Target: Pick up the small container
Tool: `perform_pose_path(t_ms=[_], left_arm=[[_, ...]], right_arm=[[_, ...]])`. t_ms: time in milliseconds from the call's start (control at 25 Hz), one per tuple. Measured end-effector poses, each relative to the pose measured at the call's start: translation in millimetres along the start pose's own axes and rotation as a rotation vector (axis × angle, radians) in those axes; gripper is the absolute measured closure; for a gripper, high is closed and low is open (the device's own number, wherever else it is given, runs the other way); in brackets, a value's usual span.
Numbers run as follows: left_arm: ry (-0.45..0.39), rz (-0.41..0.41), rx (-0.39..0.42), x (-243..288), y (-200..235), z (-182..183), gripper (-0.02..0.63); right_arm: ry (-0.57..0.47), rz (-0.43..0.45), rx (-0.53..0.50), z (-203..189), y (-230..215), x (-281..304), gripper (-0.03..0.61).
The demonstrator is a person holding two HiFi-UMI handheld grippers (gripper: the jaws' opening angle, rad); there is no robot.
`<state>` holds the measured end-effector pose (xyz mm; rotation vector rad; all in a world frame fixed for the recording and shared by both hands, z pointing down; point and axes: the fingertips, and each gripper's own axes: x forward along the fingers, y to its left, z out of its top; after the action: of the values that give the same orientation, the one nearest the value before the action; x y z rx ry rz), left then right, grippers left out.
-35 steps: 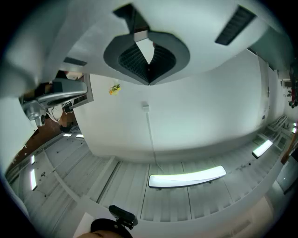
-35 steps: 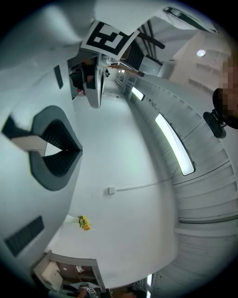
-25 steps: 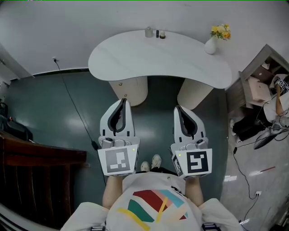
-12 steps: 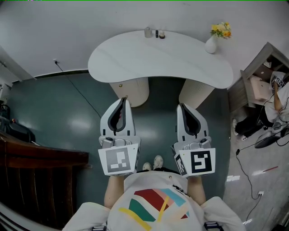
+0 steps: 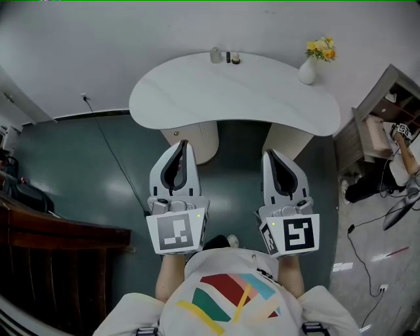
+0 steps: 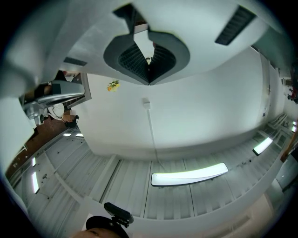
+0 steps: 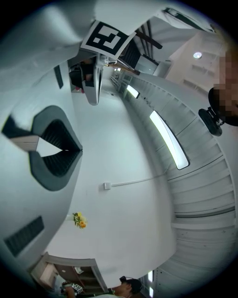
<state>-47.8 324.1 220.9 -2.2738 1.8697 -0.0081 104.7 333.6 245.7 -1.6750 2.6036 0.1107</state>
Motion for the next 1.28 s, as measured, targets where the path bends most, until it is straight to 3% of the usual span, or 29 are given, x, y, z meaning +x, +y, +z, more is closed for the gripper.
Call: perform_pose_path(t_ms=[640, 920, 1280], left_arm=[[-0.066, -0.017, -0.024, 28, -5, 7, 0.597], [-0.118, -0.013, -0.069, 66, 14, 6, 0.597], [-0.096, -0.006, -0.072, 128, 40, -11, 0.596]], right_arm=[[-0.048, -0.027, -0.007, 8, -25, 6, 0.568], [-0.073, -0.022, -0.025, 10, -32, 44, 0.568], [-0.061, 0.007, -0.019, 6, -42, 109, 0.568]])
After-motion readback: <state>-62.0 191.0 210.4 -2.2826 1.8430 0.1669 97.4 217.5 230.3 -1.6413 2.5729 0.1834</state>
